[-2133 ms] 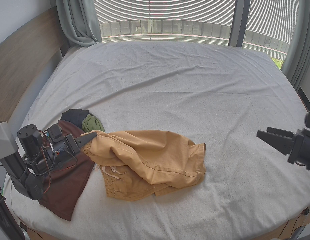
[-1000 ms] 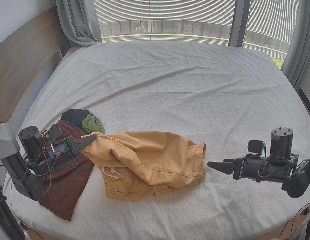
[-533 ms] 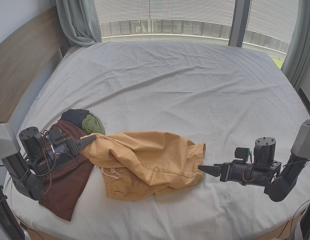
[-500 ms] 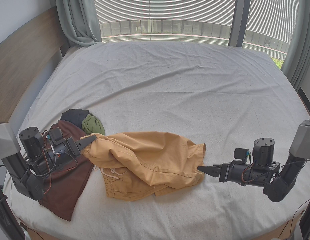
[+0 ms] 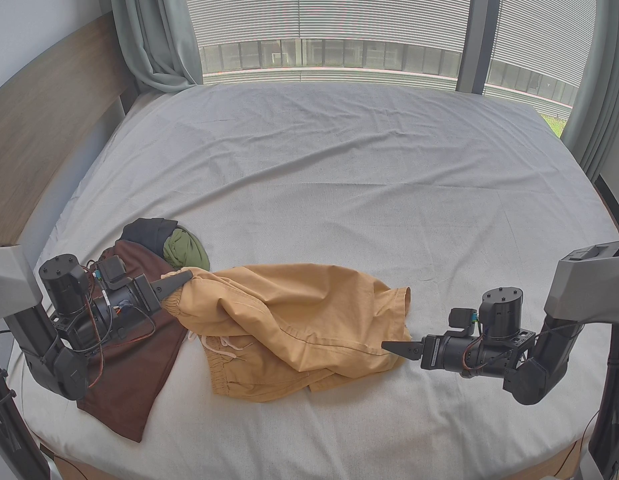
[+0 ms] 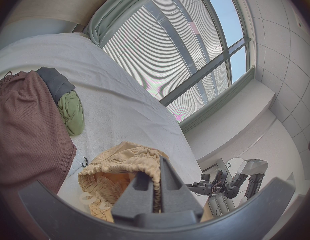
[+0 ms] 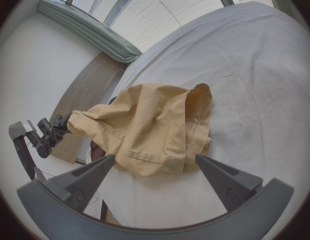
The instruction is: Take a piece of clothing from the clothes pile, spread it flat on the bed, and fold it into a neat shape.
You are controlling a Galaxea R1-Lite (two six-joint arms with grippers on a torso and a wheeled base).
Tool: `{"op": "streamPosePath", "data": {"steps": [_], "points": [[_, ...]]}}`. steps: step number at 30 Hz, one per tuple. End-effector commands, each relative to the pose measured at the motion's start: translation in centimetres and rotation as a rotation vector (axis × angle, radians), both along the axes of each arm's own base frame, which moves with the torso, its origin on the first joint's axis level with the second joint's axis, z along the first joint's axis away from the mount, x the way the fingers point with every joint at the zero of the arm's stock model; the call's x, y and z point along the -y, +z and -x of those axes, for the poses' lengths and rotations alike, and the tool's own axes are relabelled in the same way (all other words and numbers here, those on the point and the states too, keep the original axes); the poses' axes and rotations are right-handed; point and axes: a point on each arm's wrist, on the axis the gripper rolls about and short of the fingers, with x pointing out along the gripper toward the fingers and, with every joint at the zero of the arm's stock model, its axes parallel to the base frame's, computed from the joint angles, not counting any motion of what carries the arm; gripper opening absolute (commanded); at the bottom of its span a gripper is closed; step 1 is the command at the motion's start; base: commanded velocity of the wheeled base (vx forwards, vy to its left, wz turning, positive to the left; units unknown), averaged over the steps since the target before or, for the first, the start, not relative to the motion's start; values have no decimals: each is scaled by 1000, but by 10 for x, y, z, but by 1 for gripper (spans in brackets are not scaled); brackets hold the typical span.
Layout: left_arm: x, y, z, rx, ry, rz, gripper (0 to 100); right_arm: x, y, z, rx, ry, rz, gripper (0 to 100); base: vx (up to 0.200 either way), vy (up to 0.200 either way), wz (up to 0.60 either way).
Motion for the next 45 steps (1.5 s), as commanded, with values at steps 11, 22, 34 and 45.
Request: {"op": "streamPosePath", "data": {"steps": [11, 22, 34, 45], "points": [[-4, 0, -2, 0, 12, 2, 0, -16, -20, -7, -40, 22, -16, 100, 0, 0, 0], [-4, 0, -2, 1, 13, 1, 0, -38, -21, -7, 24, 57, -105, 100, 0, 0, 0], [-9, -6, -7, -12, 32, 0, 0, -33, -24, 14, -14, 118, -124, 100, 0, 0, 0], [-9, -6, -8, -10, 29, 1, 0, -39, -21, 10, 26, 168, -154, 100, 0, 0, 0]]}}
